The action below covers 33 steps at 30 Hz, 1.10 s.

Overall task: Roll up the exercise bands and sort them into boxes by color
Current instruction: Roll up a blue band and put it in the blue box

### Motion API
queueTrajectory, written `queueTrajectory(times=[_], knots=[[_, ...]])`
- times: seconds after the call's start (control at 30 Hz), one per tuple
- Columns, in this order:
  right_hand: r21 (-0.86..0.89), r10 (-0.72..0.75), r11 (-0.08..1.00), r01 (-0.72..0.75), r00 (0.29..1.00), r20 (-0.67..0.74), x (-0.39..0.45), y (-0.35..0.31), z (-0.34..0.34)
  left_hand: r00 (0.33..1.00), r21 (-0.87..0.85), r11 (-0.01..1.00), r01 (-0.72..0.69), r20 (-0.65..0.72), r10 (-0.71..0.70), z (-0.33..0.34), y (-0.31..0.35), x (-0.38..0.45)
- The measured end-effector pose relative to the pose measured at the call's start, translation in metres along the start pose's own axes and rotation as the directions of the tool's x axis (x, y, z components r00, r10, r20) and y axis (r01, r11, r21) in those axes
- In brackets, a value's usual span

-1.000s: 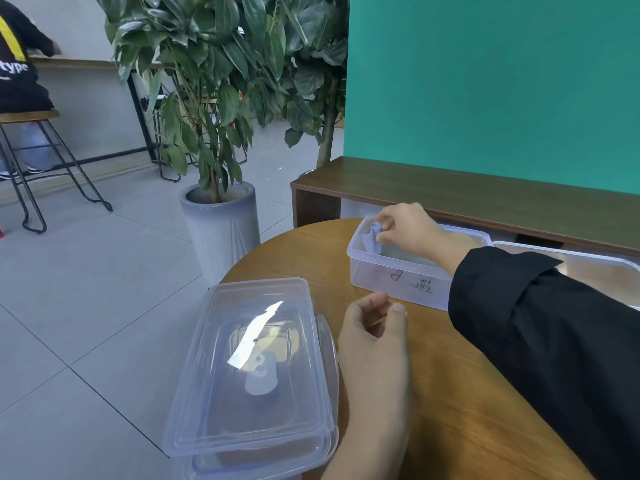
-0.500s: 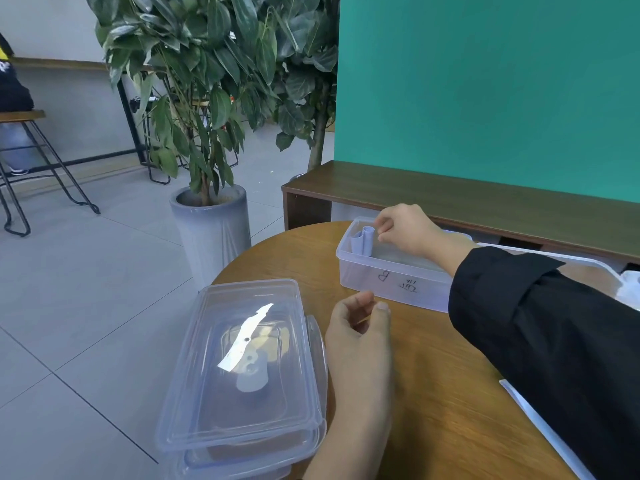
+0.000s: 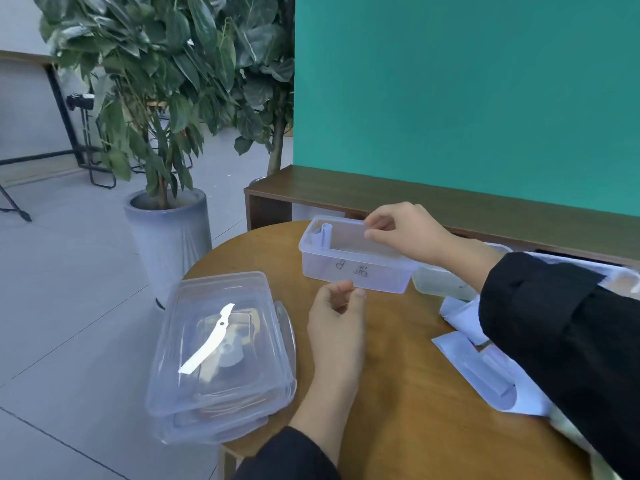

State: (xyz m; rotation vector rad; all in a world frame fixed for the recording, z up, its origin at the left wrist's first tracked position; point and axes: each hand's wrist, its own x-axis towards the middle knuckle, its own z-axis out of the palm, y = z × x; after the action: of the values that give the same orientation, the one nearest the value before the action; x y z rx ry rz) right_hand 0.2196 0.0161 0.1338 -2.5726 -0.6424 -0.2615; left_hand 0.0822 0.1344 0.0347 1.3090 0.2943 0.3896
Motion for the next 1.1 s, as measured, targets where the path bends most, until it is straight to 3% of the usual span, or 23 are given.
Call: queueTrajectory(times=[0.23,0.37,0.6,0.73,1.1], knots=[[-0.018,0.125,0.992,-0.125,0.992,0.02,-0.122,-0.005,-0.025,0.983,0.052,0.997,-0.06,0.177,0.05,0.012,0.0,-0.043],[0.063,0.244,0.968,-0.244,0.97,0.006,-0.192,0.002,-0.033,0.958,0.115,0.987,-0.109,0.278,0.074,0.018,-0.01,-0.073],[0.083,0.369,0.929,-0.36,0.903,-0.219,-0.289,0.034,-0.028,0.882,0.236,0.94,-0.246,0.456,0.116,0.025,-0.023,-0.118],[0.187,0.406,0.913,-0.362,0.848,-0.342,-0.315,0.05,-0.007,0.863,0.291,0.908,-0.301,0.488,0.13,0.033,-0.029,-0.125],[0.221,0.39,0.917,-0.331,0.857,-0.337,-0.301,0.083,-0.002,0.802,0.463,0.787,-0.409,0.593,0.068,0.068,-0.048,-0.118]])
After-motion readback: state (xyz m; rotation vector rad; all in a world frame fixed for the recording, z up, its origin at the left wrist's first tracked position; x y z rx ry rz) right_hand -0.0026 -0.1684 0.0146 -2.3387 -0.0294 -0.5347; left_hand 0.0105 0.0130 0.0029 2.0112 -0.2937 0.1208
